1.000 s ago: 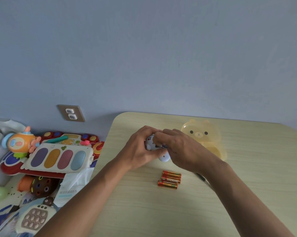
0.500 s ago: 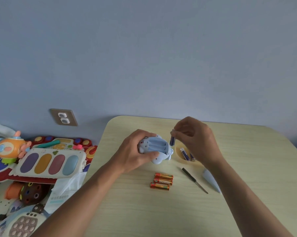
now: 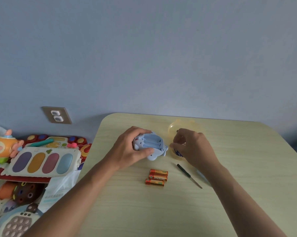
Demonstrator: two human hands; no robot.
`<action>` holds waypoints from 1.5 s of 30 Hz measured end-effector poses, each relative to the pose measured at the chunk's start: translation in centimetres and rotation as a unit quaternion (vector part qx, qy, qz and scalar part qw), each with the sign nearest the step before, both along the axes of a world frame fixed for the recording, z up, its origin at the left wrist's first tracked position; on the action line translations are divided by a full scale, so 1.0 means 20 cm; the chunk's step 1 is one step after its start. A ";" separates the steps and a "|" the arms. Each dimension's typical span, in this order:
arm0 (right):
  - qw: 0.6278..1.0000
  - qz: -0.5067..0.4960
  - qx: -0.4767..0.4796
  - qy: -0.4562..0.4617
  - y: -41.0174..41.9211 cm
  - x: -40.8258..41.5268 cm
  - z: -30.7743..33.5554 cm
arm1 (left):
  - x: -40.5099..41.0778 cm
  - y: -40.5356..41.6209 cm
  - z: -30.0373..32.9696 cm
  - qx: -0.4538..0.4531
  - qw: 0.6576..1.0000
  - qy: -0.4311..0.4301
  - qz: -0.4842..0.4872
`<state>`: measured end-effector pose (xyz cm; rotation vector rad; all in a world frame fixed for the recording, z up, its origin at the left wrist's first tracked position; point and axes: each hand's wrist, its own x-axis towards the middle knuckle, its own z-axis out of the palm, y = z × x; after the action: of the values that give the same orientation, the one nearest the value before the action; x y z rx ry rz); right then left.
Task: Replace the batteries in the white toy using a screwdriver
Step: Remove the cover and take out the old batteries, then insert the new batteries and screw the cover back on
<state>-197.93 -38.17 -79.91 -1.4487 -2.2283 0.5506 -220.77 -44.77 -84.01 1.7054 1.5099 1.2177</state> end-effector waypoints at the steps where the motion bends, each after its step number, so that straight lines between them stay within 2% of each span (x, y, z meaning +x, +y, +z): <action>1: 1.000 0.002 0.023 -0.017 -0.01 0.00 -0.02 | 0.00 0.00 0.00 0.001 1.000 0.001 0.000; 4: 0.996 0.008 0.072 -0.046 -0.01 -0.02 -0.06 | 0.00 0.00 -0.01 -0.002 1.000 0.003 -0.001; 8: 0.993 0.003 0.083 -0.089 -0.02 -0.04 -0.07 | 0.00 0.00 -0.01 -0.004 1.000 0.009 -0.001; 11: 0.992 0.011 0.102 -0.078 -0.04 -0.02 -0.04 | 0.00 0.00 -0.01 -0.004 1.000 0.003 -0.004; 13: 0.989 0.059 0.121 -0.055 -0.07 -0.01 0.01 | 0.00 0.00 0.00 -0.004 1.000 0.001 -0.005; 16: 0.984 0.159 0.041 -0.072 -0.15 -0.01 0.09 | 0.00 0.00 0.00 -0.005 1.000 0.013 0.001; 19: 0.976 0.190 0.004 -0.106 -0.19 -0.03 0.07 | -0.01 0.00 -0.01 0.003 1.000 0.029 0.006; 36: 0.953 0.256 0.075 -0.145 -0.22 -0.05 0.04 | -0.01 0.00 -0.01 0.005 0.999 0.034 0.007; 41: 0.961 0.250 0.050 -0.109 -0.21 -0.03 0.04 | 0.00 0.00 0.00 -0.001 1.000 0.031 0.007; 45: 0.973 0.227 -0.002 0.041 -0.16 0.01 0.15 | 0.00 0.00 0.00 -0.009 1.000 0.004 0.006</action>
<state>-197.79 -41.39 -76.95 -0.8905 -2.4968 0.7422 -220.73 -44.85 -83.97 1.6945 1.5328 1.2003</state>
